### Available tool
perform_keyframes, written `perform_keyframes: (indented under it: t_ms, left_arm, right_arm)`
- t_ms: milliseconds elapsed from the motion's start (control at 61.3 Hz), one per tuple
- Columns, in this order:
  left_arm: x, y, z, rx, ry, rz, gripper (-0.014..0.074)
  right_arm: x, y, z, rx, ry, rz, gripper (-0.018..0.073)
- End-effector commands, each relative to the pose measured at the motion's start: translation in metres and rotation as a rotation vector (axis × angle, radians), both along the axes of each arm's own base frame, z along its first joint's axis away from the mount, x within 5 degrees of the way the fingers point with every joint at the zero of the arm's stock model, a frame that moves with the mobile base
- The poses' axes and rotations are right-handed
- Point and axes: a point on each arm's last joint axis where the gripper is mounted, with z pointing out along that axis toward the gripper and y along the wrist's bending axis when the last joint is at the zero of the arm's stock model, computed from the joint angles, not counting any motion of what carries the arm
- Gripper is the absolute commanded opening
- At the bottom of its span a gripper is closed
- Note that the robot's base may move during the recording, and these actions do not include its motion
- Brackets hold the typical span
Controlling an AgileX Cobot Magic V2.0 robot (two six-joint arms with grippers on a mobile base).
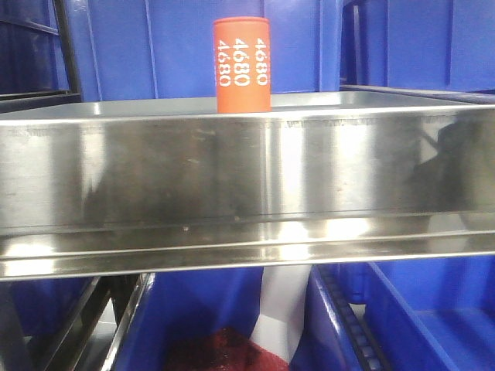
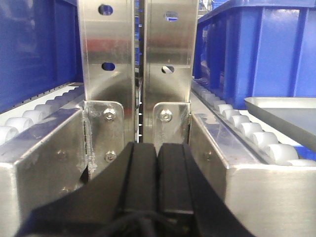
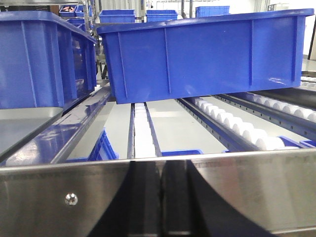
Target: Grab orange capacitor from left shelf to right conveyor
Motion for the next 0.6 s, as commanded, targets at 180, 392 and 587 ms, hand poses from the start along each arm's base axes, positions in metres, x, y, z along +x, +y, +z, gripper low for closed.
perform_keyframes:
  t_ms: [180,392,587]
  left_arm:
    - [0.000,0.000,0.001,-0.010,-0.076,-0.007,-0.0126]
    - [0.000,0.000,0.001,-0.010,-0.076,-0.007,-0.0126]
    - [0.000,0.000,0.001,-0.010,-0.076,-0.007,-0.0126]
  right_arm:
    - [-0.004,0.000,0.016,-0.014,-0.123,0.001,0.0049]
    - [-0.005,0.001,0.023,0.004,-0.201,0.007,0.0049]
    - [-0.013,0.002,0.047,0.118,-0.386,0.052,0.0049]
